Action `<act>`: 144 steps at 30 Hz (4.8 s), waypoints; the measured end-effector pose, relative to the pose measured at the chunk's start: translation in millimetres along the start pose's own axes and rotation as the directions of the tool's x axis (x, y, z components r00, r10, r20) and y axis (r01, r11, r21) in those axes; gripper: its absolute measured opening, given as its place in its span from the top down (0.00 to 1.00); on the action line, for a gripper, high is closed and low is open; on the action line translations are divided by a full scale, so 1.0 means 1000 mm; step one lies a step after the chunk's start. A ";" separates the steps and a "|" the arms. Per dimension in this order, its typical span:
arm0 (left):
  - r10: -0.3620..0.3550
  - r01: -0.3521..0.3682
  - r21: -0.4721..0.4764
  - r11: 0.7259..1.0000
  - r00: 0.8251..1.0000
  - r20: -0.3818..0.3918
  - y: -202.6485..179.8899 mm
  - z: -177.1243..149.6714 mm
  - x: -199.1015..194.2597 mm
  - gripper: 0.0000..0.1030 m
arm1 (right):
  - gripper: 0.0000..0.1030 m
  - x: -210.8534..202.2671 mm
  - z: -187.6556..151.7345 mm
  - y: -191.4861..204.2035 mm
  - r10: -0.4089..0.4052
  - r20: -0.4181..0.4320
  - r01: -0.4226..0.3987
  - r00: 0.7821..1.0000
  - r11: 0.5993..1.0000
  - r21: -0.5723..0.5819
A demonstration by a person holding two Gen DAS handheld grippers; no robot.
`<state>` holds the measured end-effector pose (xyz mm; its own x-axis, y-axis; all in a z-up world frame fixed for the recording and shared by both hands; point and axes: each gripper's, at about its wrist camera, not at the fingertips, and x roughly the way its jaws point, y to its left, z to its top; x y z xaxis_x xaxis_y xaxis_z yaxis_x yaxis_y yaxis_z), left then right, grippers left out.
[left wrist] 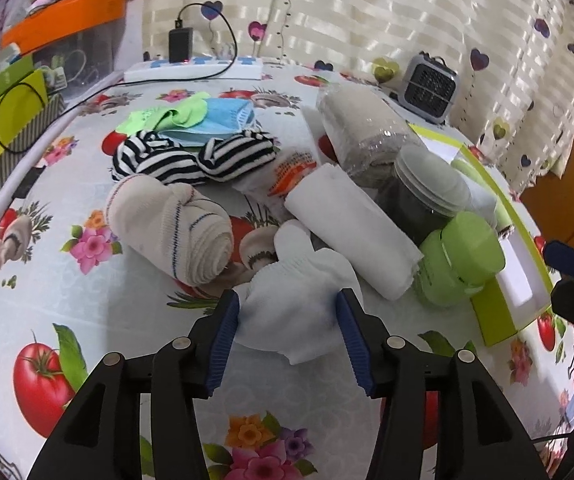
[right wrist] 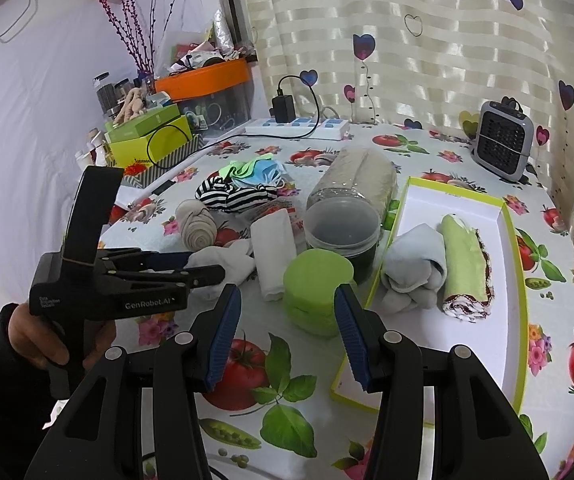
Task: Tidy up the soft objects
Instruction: 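Lower the left gripper onto the white knit glove and close it, then grasp the beige rolled sock with the right gripper while the left gripper holds the glove, then carry the beige sock with the right gripper while the left gripper carries the glove toward the box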
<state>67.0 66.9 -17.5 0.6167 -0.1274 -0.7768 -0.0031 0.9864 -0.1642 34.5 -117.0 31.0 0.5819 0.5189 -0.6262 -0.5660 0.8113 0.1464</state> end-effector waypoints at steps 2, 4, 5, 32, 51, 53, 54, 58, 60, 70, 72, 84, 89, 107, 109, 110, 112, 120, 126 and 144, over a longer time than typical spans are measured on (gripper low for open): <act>0.004 -0.004 0.017 1.000 1.000 -0.009 -0.003 -0.001 0.003 0.51 | 0.52 0.002 0.000 0.001 0.003 -0.003 -0.003 1.000 1.000 -0.001; 0.005 -0.004 0.028 1.000 1.000 -0.008 -0.005 -0.003 0.004 0.51 | 0.52 0.002 0.000 0.002 0.003 -0.004 -0.003 1.000 1.000 -0.004; 0.005 -0.005 0.028 1.000 1.000 -0.007 -0.006 -0.003 0.005 0.51 | 0.52 0.002 0.000 0.002 0.002 -0.004 -0.002 1.000 1.000 -0.004; -0.065 0.070 -0.072 0.995 0.995 0.070 0.021 -0.025 -0.041 0.71 | 0.52 0.018 0.023 0.033 0.028 -0.014 -0.029 1.000 0.997 -0.075; 0.027 0.004 -0.202 0.979 0.989 0.148 0.077 -0.032 -0.083 0.71 | 0.52 0.091 0.048 0.090 0.149 -0.106 -0.169 0.983 0.962 -0.214; 0.041 -0.007 -0.217 0.976 0.987 0.154 0.083 -0.033 -0.086 0.71 | 0.52 0.101 0.050 0.095 0.158 -0.122 -0.182 0.980 0.958 -0.222; 0.046 -0.010 -0.224 0.975 0.987 0.157 0.087 -0.034 -0.088 0.71 | 0.51 0.105 0.050 0.097 0.160 -0.128 -0.185 0.979 0.957 -0.225; 0.073 -0.029 -0.258 0.966 0.984 0.165 0.101 -0.036 -0.093 0.71 | 0.51 0.122 0.053 0.105 0.183 -0.158 -0.216 0.970 0.951 -0.222; 0.085 -0.038 -0.272 0.962 0.983 0.165 0.107 -0.038 -0.095 0.71 | 0.51 0.130 0.054 0.110 0.194 -0.165 -0.228 0.967 0.947 -0.225; 0.107 -0.056 -0.323 0.945 0.984 0.143 0.130 -0.044 -0.088 0.71 | 0.51 0.173 0.060 0.128 0.195 -0.226 -0.249 0.955 0.938 -0.243; 0.108 -0.057 -0.327 0.943 0.984 0.141 0.133 -0.045 -0.087 0.71 | 0.51 0.180 0.060 0.130 0.196 -0.239 -0.254 0.951 0.937 -0.240; 0.103 -0.054 -0.335 0.941 0.986 0.130 0.136 -0.045 -0.081 0.71 | 0.54 0.189 0.057 0.126 0.188 -0.269 -0.239 0.945 0.956 -0.172; 0.099 -0.050 -0.324 0.945 0.986 0.137 0.132 -0.043 -0.081 0.71 | 0.54 0.169 0.057 0.119 0.206 -0.232 -0.246 0.951 0.956 -0.159; 0.063 -0.023 -0.217 0.976 0.982 0.176 0.068 -0.025 -0.095 0.71 | 0.54 0.072 0.049 0.082 0.211 -0.069 -0.218 0.975 0.969 -0.113; 0.059 -0.022 -0.198 0.980 0.982 0.182 0.058 -0.023 -0.097 0.71 | 0.54 0.063 0.048 0.078 0.207 -0.051 -0.212 0.977 0.971 -0.108; 0.059 -0.023 -0.190 0.981 0.981 0.184 0.054 -0.021 -0.097 0.71 | 0.54 0.058 0.048 0.076 0.204 -0.040 -0.207 0.978 0.973 -0.105; 0.056 -0.022 -0.172 0.985 0.980 0.191 0.045 -0.018 -0.099 0.71 | 0.54 0.049 0.047 0.072 0.200 -0.023 -0.201 0.980 0.974 -0.102; 0.025 0.000 -0.122 0.992 0.978 0.208 0.021 -0.010 -0.101 0.71 | 0.54 0.021 0.043 0.051 0.163 0.035 -0.161 0.986 0.985 -0.068; 0.002 0.019 -0.097 0.995 0.978 0.207 0.007 -0.006 -0.100 0.71 | 0.54 0.011 0.036 0.035 0.136 0.049 -0.135 0.990 0.990 -0.029; -0.070 0.073 -0.007 0.997 0.974 0.213 -0.037 0.009 -0.099 0.71 | 0.54 -0.022 0.025 -0.007 0.043 0.099 -0.049 0.994 0.997 0.064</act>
<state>13.2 44.1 70.3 0.7691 -0.1714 -0.6158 0.0369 0.9737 -0.2249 40.4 -127.5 62.2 0.6121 0.5771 -0.5407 -0.5551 0.8005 0.2260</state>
